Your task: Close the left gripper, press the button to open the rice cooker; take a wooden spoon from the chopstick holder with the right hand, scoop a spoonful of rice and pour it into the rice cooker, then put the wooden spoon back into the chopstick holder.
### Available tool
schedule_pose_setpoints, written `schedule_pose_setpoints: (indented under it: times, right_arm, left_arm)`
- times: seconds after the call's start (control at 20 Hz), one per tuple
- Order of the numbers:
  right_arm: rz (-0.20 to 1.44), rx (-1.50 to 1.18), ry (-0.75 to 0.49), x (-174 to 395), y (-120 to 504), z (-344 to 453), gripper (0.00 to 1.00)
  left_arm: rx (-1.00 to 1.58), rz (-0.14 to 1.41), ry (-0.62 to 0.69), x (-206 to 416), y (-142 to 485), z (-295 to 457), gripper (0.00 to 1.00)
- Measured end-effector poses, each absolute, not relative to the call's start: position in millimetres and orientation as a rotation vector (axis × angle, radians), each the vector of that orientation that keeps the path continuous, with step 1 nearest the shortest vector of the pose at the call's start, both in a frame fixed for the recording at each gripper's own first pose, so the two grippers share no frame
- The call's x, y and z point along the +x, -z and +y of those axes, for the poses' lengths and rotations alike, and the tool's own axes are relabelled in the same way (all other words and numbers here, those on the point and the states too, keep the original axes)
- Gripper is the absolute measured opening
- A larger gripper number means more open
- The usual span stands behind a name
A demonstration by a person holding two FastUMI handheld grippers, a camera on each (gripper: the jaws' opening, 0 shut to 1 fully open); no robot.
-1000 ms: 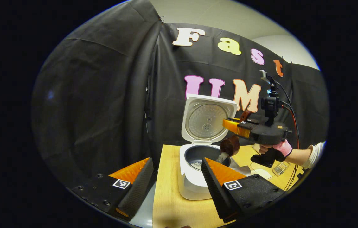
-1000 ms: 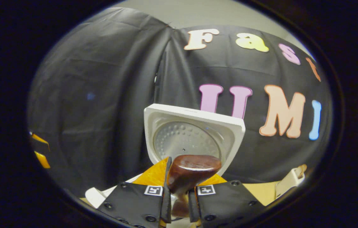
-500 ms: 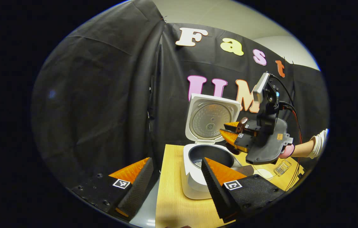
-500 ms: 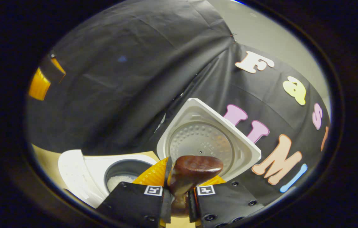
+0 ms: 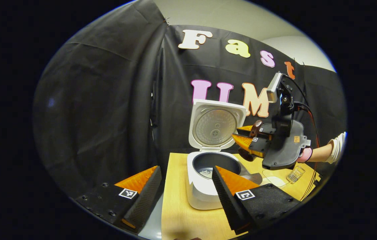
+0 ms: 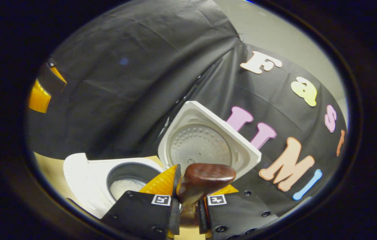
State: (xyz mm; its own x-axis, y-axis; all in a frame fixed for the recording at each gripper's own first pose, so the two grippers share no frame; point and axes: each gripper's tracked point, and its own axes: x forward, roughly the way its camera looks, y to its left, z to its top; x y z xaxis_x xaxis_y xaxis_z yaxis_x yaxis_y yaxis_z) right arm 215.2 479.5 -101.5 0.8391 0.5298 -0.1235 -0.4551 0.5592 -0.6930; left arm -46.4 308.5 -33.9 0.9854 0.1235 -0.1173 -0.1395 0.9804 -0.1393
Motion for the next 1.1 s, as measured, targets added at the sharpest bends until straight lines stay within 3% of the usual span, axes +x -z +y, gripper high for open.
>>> schedule_pose_setpoints:
  times: [0.35, 0.75, 1.1]
  right_arm:
    - [-0.060, -0.680, -0.455, 215.5, 55.9, 381.1, 0.24]
    - [-0.004, -0.561, -0.239, 210.6, 4.0, 207.7, 0.24]
    - [0.063, -0.475, -0.137, 202.0, -0.3, 74.1, 0.24]
  left_arm:
    - [-0.139, 0.098, -0.068, -25.2, 23.5, 256.5, 0.90]
    - [-0.127, 0.100, -0.018, -2.9, 18.3, 188.7, 0.91]
    - [-0.120, 0.105, -0.040, 11.1, 19.0, 141.2, 0.91]
